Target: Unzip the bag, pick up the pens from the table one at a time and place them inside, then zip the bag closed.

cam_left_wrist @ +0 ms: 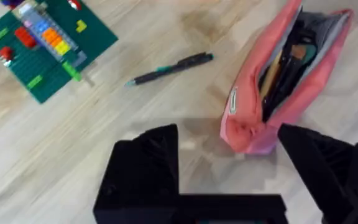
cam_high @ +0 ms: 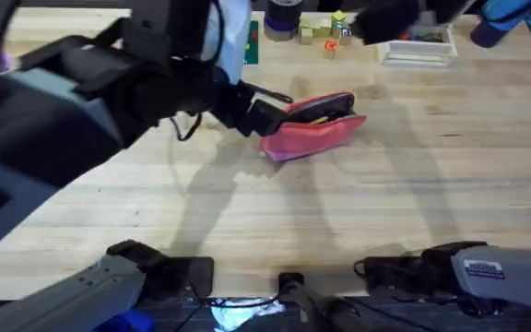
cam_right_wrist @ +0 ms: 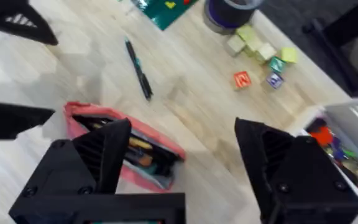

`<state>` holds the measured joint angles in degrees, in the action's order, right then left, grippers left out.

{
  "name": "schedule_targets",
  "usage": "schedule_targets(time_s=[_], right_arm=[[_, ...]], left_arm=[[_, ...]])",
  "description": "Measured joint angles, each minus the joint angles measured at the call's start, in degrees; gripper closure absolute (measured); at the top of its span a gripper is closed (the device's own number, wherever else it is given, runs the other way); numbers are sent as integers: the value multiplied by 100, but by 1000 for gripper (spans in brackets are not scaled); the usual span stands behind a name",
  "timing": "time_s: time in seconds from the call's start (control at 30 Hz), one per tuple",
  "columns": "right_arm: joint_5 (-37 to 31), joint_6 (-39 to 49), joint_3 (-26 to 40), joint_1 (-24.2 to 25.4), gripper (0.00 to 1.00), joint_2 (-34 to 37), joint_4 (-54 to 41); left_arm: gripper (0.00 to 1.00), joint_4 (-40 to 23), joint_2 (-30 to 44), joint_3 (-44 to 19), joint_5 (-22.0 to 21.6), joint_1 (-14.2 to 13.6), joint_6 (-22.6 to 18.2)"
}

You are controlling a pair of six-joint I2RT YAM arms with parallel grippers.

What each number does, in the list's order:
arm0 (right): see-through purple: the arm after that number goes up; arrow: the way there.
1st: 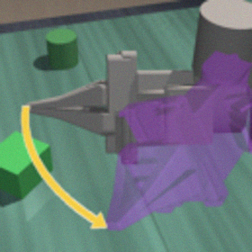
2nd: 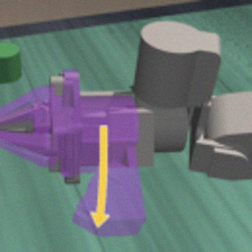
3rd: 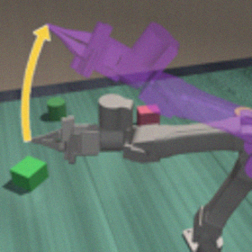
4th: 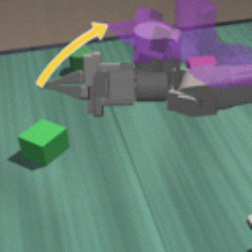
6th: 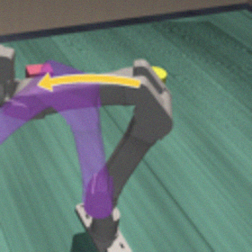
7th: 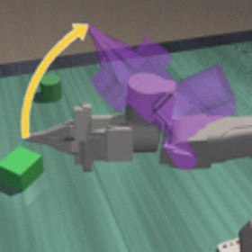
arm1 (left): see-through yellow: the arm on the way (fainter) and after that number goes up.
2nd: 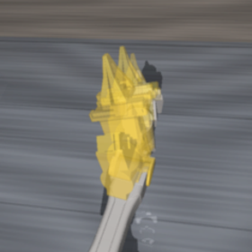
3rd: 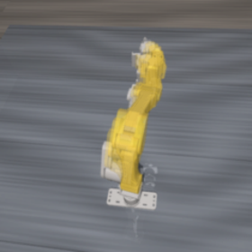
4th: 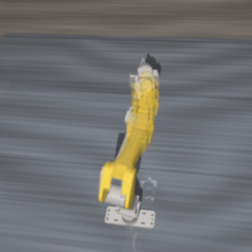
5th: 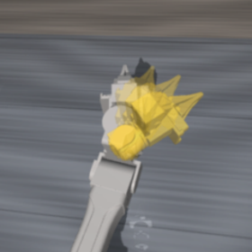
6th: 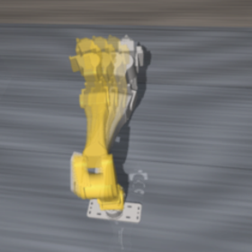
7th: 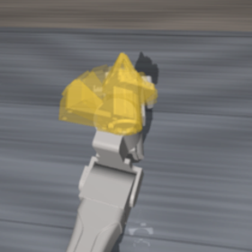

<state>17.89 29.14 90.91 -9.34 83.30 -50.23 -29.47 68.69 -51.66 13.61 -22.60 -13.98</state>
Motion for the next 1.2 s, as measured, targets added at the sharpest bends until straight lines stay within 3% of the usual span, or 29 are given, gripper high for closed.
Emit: schedule_targets(time_s=[0.2,0.57,0.9,1.2], right_arm=[[-30,-247,194,-395,7,659,52],[-134,-500,1519,-999,8,2001,-128],[-64,-644,1598,-1415,6,2704,-424],[33,-773,1598,-1461,5,2814,-478]], left_arm=[[6,-501,-658,0,-15,247,-65],[6,-1394,-1249,0,-383,790,-85],[6,-1555,-1250,0,-472,830,-85],[7,-1664,-1251,0,-487,830,-85]])
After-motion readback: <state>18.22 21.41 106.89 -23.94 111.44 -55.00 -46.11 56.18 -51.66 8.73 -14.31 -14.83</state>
